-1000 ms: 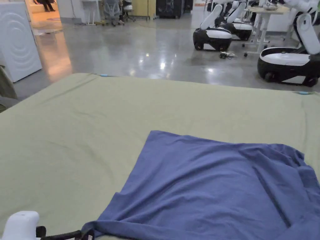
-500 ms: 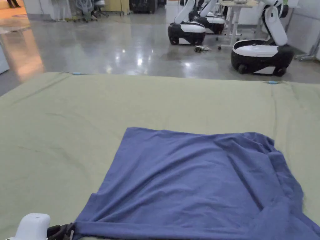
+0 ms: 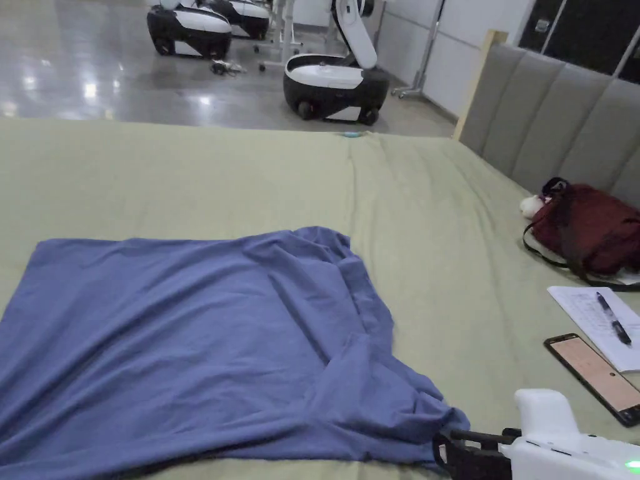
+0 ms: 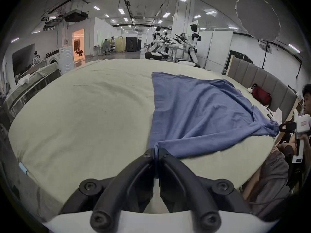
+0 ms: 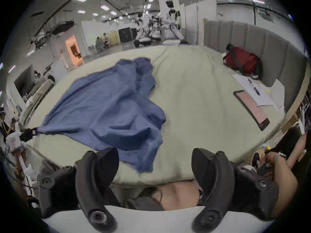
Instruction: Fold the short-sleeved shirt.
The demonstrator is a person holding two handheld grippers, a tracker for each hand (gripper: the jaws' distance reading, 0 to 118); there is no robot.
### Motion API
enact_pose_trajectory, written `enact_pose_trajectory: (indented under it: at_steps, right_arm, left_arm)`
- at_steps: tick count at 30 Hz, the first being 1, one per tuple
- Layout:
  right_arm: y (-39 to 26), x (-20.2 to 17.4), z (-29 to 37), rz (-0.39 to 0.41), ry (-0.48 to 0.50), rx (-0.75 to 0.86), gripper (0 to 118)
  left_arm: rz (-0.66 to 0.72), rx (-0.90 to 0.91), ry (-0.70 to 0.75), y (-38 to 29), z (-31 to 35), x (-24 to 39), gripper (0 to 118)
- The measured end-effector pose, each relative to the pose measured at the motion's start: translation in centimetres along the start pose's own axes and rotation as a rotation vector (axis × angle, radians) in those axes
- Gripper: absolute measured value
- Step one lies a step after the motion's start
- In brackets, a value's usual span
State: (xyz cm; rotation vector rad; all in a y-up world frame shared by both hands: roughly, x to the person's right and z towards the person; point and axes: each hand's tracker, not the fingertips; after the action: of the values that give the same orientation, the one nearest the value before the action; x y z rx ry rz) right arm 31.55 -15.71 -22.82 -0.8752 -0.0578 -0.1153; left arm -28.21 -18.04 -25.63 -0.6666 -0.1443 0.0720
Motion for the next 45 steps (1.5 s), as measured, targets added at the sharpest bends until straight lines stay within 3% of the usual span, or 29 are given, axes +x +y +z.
enact_pose_trajectory:
  at_steps: [3,4,5,6,7,11,15,19,24,27,32,37,42,43,44,45]
  right_arm:
    - [0.2,0.0,-2.3,0.003,0.065,-0.074,96]
    - [0.2,-0.2,-2.8,-0.008,0.100,-0.085,89]
    - [0.2,-0.3,-3.1,-0.007,0.135,-0.096,67]
    - [0.2,-0.7,-3.0,-0.003,0.124,-0.071,32]
    - [0.0,-1.0,-2.8,0.020,0.098,-0.054,14]
    - [0.6,-1.2,-1.0,0.038,0.122,-0.030,14]
    - [3.1,-0.8,2.1,0.077,0.183,0.094,14]
    - [7.6,-1.6,2.9,0.163,0.130,0.190,14]
    - [13.4,-2.7,-0.8,0.231,0.104,0.247,14]
    - [16.3,-3.2,-4.4,0.233,0.085,0.243,14]
    - [19.2,-2.7,-11.2,0.165,0.067,0.177,14]
    - [19.4,-2.7,-17.5,0.163,-0.008,0.024,14]
    - [18.6,-2.8,-19.1,0.158,-0.012,0.014,17]
    - [18.5,-2.8,-18.9,0.162,-0.015,0.012,27]
    - [18.6,-2.8,-18.7,0.163,-0.014,0.013,43]
    - [18.6,-2.6,-18.1,0.162,-0.004,0.034,66]
  left_arm:
    - [-0.003,-0.006,-0.002,0.3,0.1,0.3,2]
    - [-0.008,-0.006,0.001,0.3,0.2,0.6,2]
    - [-0.010,-0.007,0.004,0.5,0.1,0.0,2]
    - [-0.010,-0.008,0.004,0.6,0.1,0.1,2]
    - [-0.011,-0.009,0.006,0.7,0.2,0.2,2]
    - [0.024,0.009,-0.011,1.8,1.0,-0.4,2]
    - [0.095,0.072,-0.071,4.7,2.3,-1.5,2]
    - [0.091,0.117,-0.109,9.1,1.7,-2.3,2]
    - [0.044,0.132,-0.095,14.2,-2.4,-2.5,2]
    - [0.041,0.111,-0.088,15.9,-6.1,-3.0,2]
    - [0.045,0.026,-0.075,17.1,-12.5,-3.3,2]
    - [0.007,-0.063,-0.066,16.3,-17.8,-2.9,2]
    - [-0.034,-0.105,-0.052,15.1,-19.1,-2.2,2]
    - [-0.035,-0.109,-0.049,15.1,-19.1,-2.2,13]
    - [-0.034,-0.107,-0.048,15.1,-18.9,-2.2,42]
    - [-0.035,-0.100,-0.055,15.3,-18.5,-2.2,88]
